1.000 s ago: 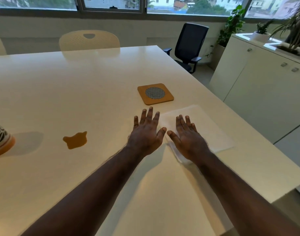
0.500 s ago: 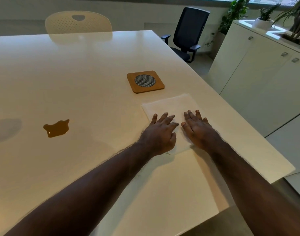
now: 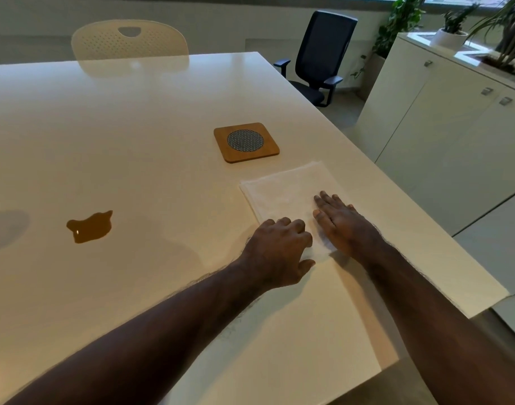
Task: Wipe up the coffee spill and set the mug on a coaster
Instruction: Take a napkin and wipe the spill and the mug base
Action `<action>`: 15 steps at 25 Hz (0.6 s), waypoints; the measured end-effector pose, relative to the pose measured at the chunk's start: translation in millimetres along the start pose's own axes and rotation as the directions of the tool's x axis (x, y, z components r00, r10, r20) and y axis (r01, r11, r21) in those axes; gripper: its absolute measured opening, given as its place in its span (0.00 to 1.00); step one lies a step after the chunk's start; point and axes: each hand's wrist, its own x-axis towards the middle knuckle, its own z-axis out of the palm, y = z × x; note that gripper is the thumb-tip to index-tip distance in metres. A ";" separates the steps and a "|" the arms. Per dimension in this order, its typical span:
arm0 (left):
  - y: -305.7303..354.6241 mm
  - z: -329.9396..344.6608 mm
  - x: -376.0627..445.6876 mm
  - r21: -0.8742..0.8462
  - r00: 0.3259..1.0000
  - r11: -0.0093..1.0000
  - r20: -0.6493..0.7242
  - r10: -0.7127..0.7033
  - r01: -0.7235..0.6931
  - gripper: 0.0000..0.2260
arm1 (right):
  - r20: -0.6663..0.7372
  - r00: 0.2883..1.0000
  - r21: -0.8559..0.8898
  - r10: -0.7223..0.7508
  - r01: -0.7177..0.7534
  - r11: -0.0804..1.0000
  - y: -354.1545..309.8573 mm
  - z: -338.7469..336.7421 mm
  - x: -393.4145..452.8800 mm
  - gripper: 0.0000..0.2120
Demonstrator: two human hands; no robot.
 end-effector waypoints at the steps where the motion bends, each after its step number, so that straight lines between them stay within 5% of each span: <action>1: 0.3 -0.7 -0.2 -0.040 1.000 0.999 -0.006 -0.003 0.003 0.19 | -0.005 1.000 0.010 0.001 -0.001 1.000 -0.4 -0.8 -0.2 0.25; 15: -14.8 -10.8 9.5 -0.404 0.988 0.902 0.085 -0.130 0.153 0.09 | -0.004 1.000 0.079 0.004 -0.003 0.997 2.2 -3.4 4.4 0.24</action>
